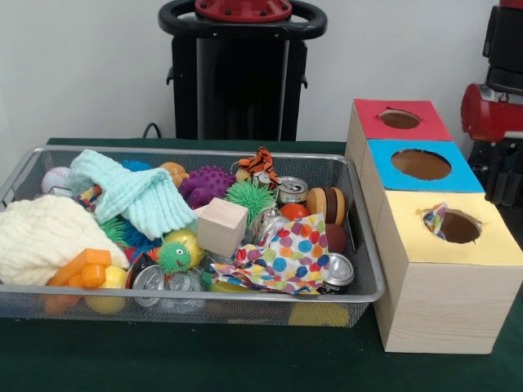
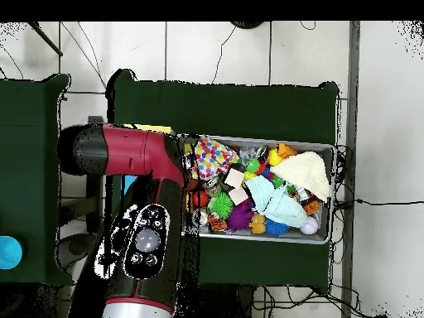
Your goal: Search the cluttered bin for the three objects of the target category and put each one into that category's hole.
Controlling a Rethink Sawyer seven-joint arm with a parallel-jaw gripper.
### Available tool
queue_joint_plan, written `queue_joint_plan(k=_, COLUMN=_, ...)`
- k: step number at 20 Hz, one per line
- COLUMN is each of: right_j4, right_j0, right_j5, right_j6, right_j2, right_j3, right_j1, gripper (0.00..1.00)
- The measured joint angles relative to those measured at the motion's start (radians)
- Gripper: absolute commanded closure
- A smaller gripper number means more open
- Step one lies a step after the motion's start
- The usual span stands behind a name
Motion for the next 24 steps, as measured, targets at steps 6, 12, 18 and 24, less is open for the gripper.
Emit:
queue_joint_plan(k=6, right_j4=-0.002, right_j0=-0.007, right_j5=0.024, right_j6=0.0, right_j2=-0.005, right_j3=-0.049, right_j1=-0.002, gripper=1.0)
queue_joint_plan(k=12, right_j4=-0.002, right_j0=-0.039, right_j5=0.072, right_j6=0.0, right_j2=-0.009, right_j3=-0.101, right_j1=-0.004, gripper=1.0)
queue_joint_plan(k=18, right_j4=-0.001, right_j0=-0.075, right_j5=0.103, right_j6=0.0, right_j2=-0.01, right_j3=-0.14, right_j1=-0.004, gripper=1.0)
queue_joint_plan(k=24, right_j4=-0.004, right_j0=-0.105, right_j5=0.105, right_j6=0.0, right_j2=-0.014, right_j3=-0.203, right_j1=0.014, gripper=1.0)
